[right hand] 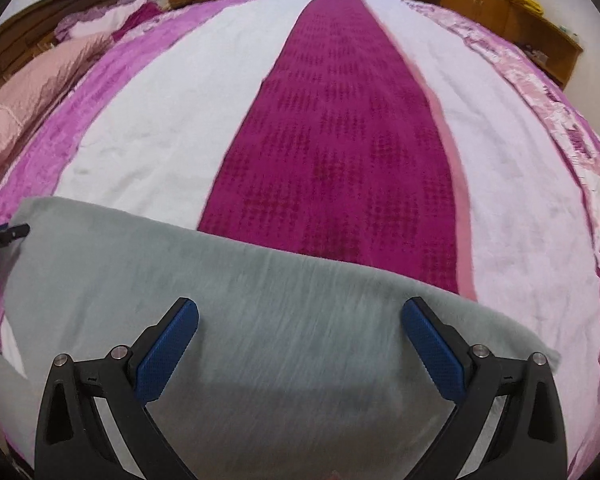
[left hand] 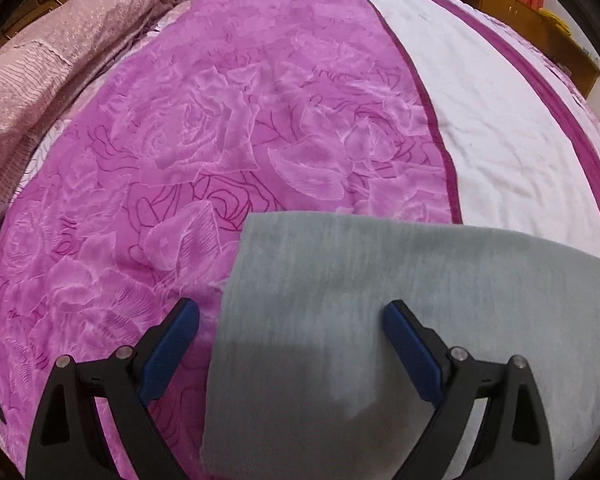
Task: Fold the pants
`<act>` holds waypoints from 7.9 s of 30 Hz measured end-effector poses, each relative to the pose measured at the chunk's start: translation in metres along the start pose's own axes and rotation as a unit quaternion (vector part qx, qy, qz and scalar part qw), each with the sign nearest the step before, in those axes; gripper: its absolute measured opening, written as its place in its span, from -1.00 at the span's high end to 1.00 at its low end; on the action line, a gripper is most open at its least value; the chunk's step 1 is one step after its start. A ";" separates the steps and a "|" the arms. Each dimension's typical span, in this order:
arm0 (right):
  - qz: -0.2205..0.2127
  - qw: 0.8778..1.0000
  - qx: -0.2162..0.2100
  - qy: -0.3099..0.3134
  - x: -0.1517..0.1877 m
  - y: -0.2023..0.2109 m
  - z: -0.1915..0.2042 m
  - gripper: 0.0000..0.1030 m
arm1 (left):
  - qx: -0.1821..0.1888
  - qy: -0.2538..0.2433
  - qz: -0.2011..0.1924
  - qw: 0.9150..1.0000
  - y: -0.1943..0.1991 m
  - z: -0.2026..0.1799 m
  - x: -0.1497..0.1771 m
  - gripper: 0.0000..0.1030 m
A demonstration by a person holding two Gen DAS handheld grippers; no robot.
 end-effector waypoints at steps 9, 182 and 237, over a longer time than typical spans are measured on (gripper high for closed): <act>0.017 1.000 -0.005 0.019 -0.002 -0.029 -0.006 -0.93 | 0.023 -0.013 -0.009 1.000 -0.016 0.003 -0.009 -0.99; -0.055 0.968 -0.053 -0.241 0.300 0.092 -0.060 1.00 | 0.160 0.054 -0.055 0.984 0.128 0.021 0.354 0.74; -0.010 0.996 -0.022 -0.085 0.266 0.057 0.059 0.50 | 0.042 0.103 -0.141 0.984 0.124 0.062 0.279 0.87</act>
Point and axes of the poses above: each gripper's, at about its wrist camera, not at the fingertips, and y roughly against the way its jaws point, z to its left, x to its underside, the point moved 4 cm from there along -y, roughly the way its jaws point, and after that the axes turned 13 degrees about z, right-handed, at the moved point
